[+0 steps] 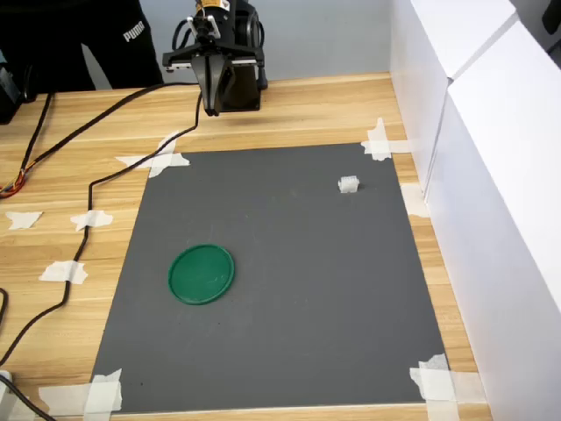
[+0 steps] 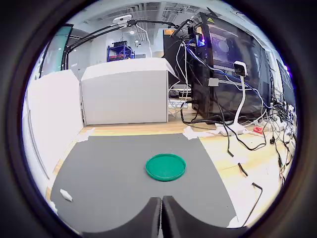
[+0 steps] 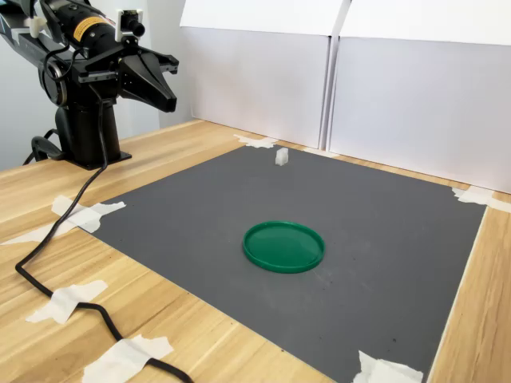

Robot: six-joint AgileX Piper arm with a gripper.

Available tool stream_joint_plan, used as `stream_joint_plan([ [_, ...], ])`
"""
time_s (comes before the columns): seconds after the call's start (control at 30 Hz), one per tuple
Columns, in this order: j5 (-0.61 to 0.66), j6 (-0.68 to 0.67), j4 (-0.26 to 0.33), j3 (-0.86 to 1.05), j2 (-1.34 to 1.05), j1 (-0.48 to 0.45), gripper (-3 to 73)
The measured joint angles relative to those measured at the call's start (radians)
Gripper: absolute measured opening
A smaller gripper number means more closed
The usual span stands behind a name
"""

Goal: Grasp a white terminal and put it on the green lid.

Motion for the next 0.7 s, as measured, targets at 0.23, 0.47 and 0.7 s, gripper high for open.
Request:
stream_joint_plan([
  [0.23, 0.090, -0.077, -0.003, -0.131, 0.125, 0.000, -1.6],
  [0.47, 0.293, -0.228, -0.005, -0.359, 0.275, 0.000, -1.6],
  [0.7, 0.479, -0.307, 0.021, -0.522, 0.419, 0.000, -1.6],
])
